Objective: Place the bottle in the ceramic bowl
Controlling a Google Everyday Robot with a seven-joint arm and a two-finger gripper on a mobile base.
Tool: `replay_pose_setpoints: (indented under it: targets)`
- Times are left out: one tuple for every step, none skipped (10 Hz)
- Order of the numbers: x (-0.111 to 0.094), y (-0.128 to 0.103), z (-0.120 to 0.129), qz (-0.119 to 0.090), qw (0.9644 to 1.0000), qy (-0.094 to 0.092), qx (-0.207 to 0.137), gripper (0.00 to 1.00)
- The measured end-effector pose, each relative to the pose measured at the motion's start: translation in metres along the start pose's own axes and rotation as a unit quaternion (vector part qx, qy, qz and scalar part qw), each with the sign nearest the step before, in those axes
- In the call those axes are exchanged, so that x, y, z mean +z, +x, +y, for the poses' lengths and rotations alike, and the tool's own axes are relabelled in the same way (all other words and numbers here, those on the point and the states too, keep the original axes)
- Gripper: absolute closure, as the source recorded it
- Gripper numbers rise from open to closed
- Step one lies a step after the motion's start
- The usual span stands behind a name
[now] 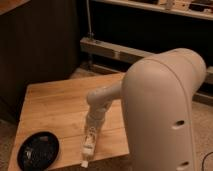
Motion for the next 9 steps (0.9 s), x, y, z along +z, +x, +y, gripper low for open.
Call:
replay_pose_setpoints:
  targets:
    - [-0.019,0.003,-0.001,-0.011,0.9999,-0.013,0.003,1.0]
    - [-0.039,0.005,-0.004,-0.025,0.9992,-0.029,0.01,1.0]
    - [-0.058,0.006,-0.009,-0.041,0.9979,-0.046,0.017,1.0]
    - [-0.072,0.007,-0.01,-0.05,0.9969,-0.058,0.02,1.0]
    - [-0.079,0.006,-0.007,-0.054,0.9961,-0.067,0.02,1.0]
    - [-0.081,0.001,0.001,-0.058,0.9951,-0.078,0.019,1.0]
    - [-0.079,-0.004,0.012,-0.06,0.9945,-0.084,0.016,1.0]
    - [-0.077,-0.007,0.024,-0.06,0.9943,-0.086,0.018,1.0]
    - [-0.076,-0.01,0.032,-0.062,0.9942,-0.085,0.023,1.0]
